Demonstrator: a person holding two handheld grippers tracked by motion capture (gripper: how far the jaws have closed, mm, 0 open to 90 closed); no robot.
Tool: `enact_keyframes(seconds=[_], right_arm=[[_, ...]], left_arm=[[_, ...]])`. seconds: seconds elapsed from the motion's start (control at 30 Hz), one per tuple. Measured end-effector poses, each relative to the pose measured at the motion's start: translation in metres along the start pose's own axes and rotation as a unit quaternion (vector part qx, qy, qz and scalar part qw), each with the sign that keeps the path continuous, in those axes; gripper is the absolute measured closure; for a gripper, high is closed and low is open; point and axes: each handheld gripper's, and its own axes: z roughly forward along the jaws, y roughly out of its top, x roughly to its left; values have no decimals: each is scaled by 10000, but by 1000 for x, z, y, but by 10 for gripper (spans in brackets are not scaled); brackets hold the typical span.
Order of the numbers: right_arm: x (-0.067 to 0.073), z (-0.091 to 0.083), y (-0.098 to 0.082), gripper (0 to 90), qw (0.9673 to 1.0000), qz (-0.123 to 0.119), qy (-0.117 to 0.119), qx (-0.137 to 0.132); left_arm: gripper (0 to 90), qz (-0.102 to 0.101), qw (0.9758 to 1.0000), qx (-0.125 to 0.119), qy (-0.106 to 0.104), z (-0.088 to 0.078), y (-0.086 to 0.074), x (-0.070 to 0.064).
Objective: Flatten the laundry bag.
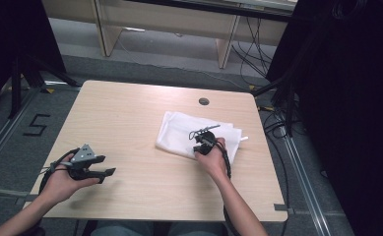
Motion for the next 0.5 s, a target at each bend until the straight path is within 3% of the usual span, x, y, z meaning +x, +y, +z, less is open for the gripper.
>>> enact_keyframes(seconds=[0.1,0.17,0.2,0.5], right_arm=[[1,4,-3,900,10000,17,4,38],[1,4,-3,900,10000,16,0,20],[2,4,-3,900,10000,-12,-4,17],[7,4,-3,900,9997,-239,-31,91]], left_arm=[[362,160,9998,66,41,-1,1,1],[362,115,9999,19,14,0,1,0],[362,225,9997,119,53,-1,1,2],[362,213,9997,83,36,-1,1,1]])
